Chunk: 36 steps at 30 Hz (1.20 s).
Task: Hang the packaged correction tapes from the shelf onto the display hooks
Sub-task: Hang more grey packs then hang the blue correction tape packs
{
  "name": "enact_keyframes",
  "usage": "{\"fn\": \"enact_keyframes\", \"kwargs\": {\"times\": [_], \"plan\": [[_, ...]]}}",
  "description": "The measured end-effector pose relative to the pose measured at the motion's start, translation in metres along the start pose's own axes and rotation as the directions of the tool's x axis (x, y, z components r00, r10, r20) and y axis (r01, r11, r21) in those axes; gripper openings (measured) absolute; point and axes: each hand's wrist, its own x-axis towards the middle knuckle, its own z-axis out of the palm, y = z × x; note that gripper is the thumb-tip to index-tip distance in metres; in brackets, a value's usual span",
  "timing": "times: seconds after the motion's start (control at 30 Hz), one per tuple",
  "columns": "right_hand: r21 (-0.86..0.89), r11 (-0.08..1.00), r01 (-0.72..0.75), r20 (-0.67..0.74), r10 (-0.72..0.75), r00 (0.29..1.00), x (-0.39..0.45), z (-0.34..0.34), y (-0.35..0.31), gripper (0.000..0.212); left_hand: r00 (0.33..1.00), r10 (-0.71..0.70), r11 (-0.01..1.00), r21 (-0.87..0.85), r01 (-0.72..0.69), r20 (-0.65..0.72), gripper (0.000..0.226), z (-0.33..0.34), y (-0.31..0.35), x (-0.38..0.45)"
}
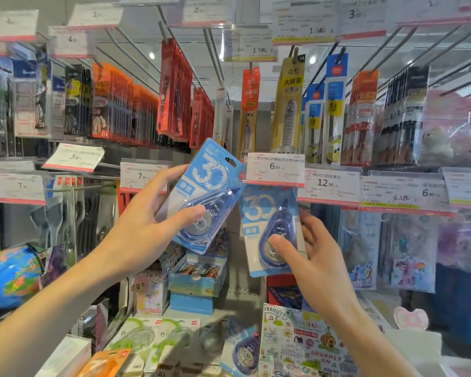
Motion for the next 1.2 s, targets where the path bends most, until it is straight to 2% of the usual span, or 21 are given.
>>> {"fn": "enact_keyframes", "kwargs": {"times": [0.2, 0.33, 0.5, 0.67, 0.87, 0.97, 1.1, 1.2], "plan": [[-0.075, 0.997, -0.007, -0.046, 0.003, 0.999, 0.0, 0.01, -0.002, 0.066, 0.997, -0.011, 1.0, 0.014, 0.012, -0.077, 0.061, 0.005, -0.014, -0.004], [-0.068, 0.997, -0.036, -0.099, 0.03, 0.995, 0.002, 0.009, 0.005, 0.058, 0.989, -0.033, 0.999, 0.035, 0.039, -0.142, 0.053, 0.009, -0.023, -0.006], [-0.123, 0.987, -0.104, -0.121, 0.089, 0.989, 0.018, 0.013, 0.017, 0.048, 0.985, -0.086, 0.995, 0.033, 0.092, -0.153, 0.051, 0.014, -0.03, -0.006], [-0.234, 0.956, -0.179, -0.185, 0.136, 0.973, 0.041, 0.028, 0.033, 0.058, 0.974, -0.129, 0.983, 0.107, 0.151, -0.186, 0.039, 0.016, -0.032, -0.003], [-0.336, 0.905, -0.259, -0.171, 0.212, 0.962, 0.064, 0.041, 0.053, 0.06, 0.959, -0.204, 0.969, 0.099, 0.226, -0.197, 0.047, 0.015, -0.031, -0.003], [-0.351, 0.895, -0.275, -0.138, 0.241, 0.961, 0.073, 0.039, 0.058, 0.055, 0.956, -0.228, 0.966, 0.084, 0.246, -0.184, 0.045, 0.014, -0.028, -0.006], [-0.268, 0.915, -0.301, -0.099, 0.284, 0.954, 0.071, 0.027, 0.063, 0.026, 0.954, -0.256, 0.963, 0.042, 0.266, -0.156, 0.037, 0.014, -0.027, -0.01], [-0.203, 0.946, -0.253, -0.068, 0.244, 0.967, 0.058, 0.016, 0.058, 0.012, 0.944, -0.311, 0.95, -0.019, 0.311, -0.11, 0.039, 0.021, -0.029, -0.013]]}}
